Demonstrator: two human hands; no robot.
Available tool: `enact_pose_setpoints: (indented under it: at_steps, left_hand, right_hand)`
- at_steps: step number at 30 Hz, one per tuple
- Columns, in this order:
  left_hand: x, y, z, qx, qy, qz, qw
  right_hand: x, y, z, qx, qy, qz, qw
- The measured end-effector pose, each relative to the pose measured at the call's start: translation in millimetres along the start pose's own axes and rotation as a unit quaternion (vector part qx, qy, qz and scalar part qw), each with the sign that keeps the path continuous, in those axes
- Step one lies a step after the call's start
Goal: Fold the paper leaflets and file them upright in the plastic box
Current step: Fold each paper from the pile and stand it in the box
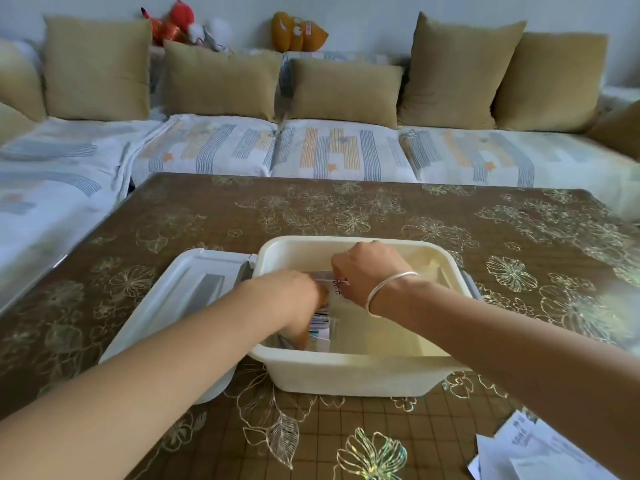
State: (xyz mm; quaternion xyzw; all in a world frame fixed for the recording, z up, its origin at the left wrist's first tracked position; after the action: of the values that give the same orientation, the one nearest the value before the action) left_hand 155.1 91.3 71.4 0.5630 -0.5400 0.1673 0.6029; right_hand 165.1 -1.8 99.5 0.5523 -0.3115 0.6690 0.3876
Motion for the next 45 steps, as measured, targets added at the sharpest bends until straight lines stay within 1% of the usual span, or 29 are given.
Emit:
enact_pose_setpoints:
  at_steps: [3, 6, 11, 14, 16, 18, 20, 25, 32, 36, 40, 43, 45]
  left_hand:
    - [1.0, -0.7, -2.5, 0.003, -0.003, 0.006, 1.000]
    - [3.2, -1.6, -4.6, 0.002, -0.004, 0.040, 0.999]
    - [4.0, 4.1, -2.3, 0.011, -0.016, 0.056, 0.998]
    - [11.8, 14.2, 0.1, 0.009, -0.027, 0.103, 0.994]
    - [24.0, 23.7, -2.0, 0.018, -0.044, 0.153, 0.987]
    - [38.0, 32.0, -9.1, 0.022, -0.038, 0.216, 0.975]
    - [45.6, 35.7, -21.6, 0.027, -0.012, 0.266, 0.964]
    - [38.8, 35.4, -45.0, 0.010, 0.070, 0.318, 0.946]
    - [27.9, 38.4, -48.2, -0.008, 0.150, 0.367, 0.918]
    - [30.4, 41.8, -45.8, -0.017, 0.158, 0.383, 0.910]
    - [32.9, 45.6, -44.3, -0.022, 0.162, 0.406, 0.899]
    - [37.4, 49.5, -36.6, -0.028, 0.135, 0.395, 0.908]
    - [39.1, 52.0, -31.5, -0.023, 0.124, 0.360, 0.924]
  right_hand:
    - [-6.2, -7.8, -5.3, 0.017, -0.002, -0.005, 1.000]
    - [-14.0, -17.1, -11.1, 0.011, -0.038, -0.014, 0.999]
    - [-19.8, -22.2, -16.8, 0.020, -0.096, -0.030, 0.995]
    - [-21.5, -20.5, -14.2, 0.017, -0.130, -0.043, 0.990]
    - [-23.2, -20.1, -13.9, 0.008, -0.145, -0.047, 0.988]
    - [-25.9, -20.5, -16.2, 0.014, -0.169, -0.052, 0.984]
    - [-28.7, -21.0, -17.9, 0.025, -0.195, -0.052, 0.979]
    - [-31.5, -22.7, -22.1, 0.022, -0.239, -0.061, 0.969]
    - [-26.3, -18.0, -26.5, 0.040, -0.241, -0.079, 0.966]
    - [-21.1, -13.8, -18.9, 0.028, -0.261, -0.079, 0.962]
    - [-17.1, -11.5, -16.8, 0.032, -0.248, -0.076, 0.965]
    - [-9.2, -10.9, -16.8, 0.035, -0.184, -0.049, 0.981]
    - [-1.7, -7.9, -16.6, 0.041, -0.149, -0.030, 0.988]
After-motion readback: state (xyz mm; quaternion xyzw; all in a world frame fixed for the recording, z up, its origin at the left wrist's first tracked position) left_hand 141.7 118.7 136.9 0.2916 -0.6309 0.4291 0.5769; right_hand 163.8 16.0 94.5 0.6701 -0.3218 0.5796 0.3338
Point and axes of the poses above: each hand's wrist, its own y-axis away from the middle knuckle, its own x-axis out of the back of the hand, z = x × y, the point moved 5 cm from there along -y, towards the middle knuckle, and after that the axes turned 9 degrees about x, right-handed, at the moved point
